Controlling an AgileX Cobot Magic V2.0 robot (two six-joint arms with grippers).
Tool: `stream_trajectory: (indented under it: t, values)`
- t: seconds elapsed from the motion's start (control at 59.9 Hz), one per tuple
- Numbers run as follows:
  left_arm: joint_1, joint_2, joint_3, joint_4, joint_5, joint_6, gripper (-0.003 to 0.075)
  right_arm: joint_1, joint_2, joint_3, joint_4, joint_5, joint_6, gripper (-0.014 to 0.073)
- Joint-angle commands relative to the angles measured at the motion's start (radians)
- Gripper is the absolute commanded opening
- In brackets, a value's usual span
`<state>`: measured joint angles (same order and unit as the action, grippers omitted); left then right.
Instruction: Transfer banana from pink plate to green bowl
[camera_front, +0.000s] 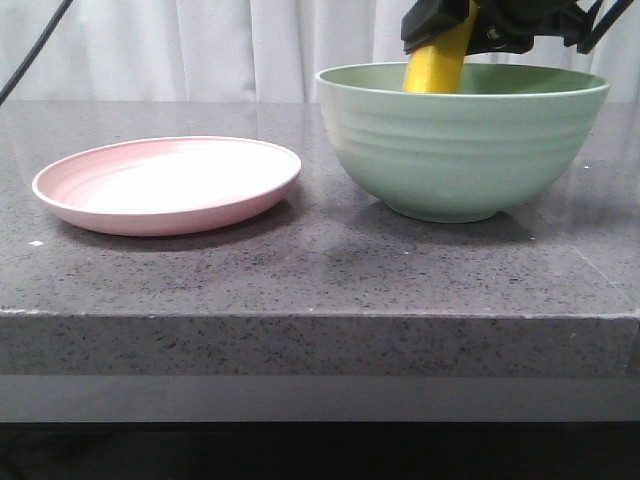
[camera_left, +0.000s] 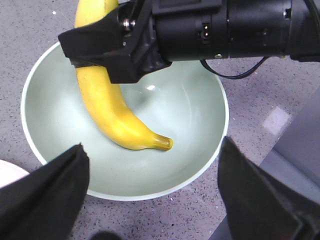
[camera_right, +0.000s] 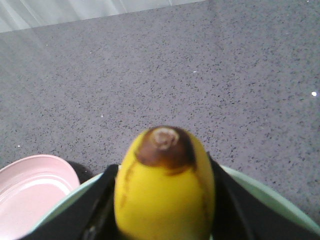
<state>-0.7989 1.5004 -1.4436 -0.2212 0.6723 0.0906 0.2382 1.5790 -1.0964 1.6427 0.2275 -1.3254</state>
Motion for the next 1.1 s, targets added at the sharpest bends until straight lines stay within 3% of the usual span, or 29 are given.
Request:
stream_trajectory:
  t: [0.0, 0.184, 0.818, 0.902, 1.085]
  values:
    - [-0.010, -0.044, -0.034, -0.017, -0.060, -0.003, 0.0526, -0.008, -0.041, -0.036, 0.010, 0.026, -0.011, 0.0300]
    - [-0.010, -0.044, -0.034, -0.017, -0.060, -0.003, 0.0526, -0.008, -0.041, -0.036, 0.010, 0.030, -0.011, 0.0423]
    - [-0.010, -0.044, -0.034, -0.017, -0.060, -0.003, 0.0514, -0.008, -0.078, -0.036, 0.010, 0.016, -0.011, 0.0424]
    - [-0.010, -0.044, -0.034, -0.017, -0.059, -0.003, 0.0451, -0.008, -0.081, -0.036, 0.010, 0.016, -0.011, 0.0363]
    - [-0.010, -0.044, -0.034, -0.017, -0.056, -0.003, 0.0184, -0.008, -0.082, -0.036, 0.010, 0.025, -0.011, 0.0034]
